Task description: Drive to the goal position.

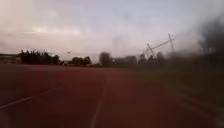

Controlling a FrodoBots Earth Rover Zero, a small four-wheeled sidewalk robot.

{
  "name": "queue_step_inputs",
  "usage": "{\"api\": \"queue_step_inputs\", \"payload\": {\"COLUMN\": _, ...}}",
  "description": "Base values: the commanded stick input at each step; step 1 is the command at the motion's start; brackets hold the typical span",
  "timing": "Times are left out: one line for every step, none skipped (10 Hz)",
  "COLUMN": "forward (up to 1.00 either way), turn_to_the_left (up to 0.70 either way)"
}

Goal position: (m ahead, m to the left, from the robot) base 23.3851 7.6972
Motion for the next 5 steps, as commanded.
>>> {"api": "queue_step_inputs", "payload": {"forward": 0.7, "turn_to_the_left": 0.0}}
{"api": "queue_step_inputs", "payload": {"forward": 0.7, "turn_to_the_left": 0.0}}
{"api": "queue_step_inputs", "payload": {"forward": 0.7, "turn_to_the_left": 0.0}}
{"api": "queue_step_inputs", "payload": {"forward": 0.7, "turn_to_the_left": 0.0}}
{"api": "queue_step_inputs", "payload": {"forward": 0.7, "turn_to_the_left": 0.0}}
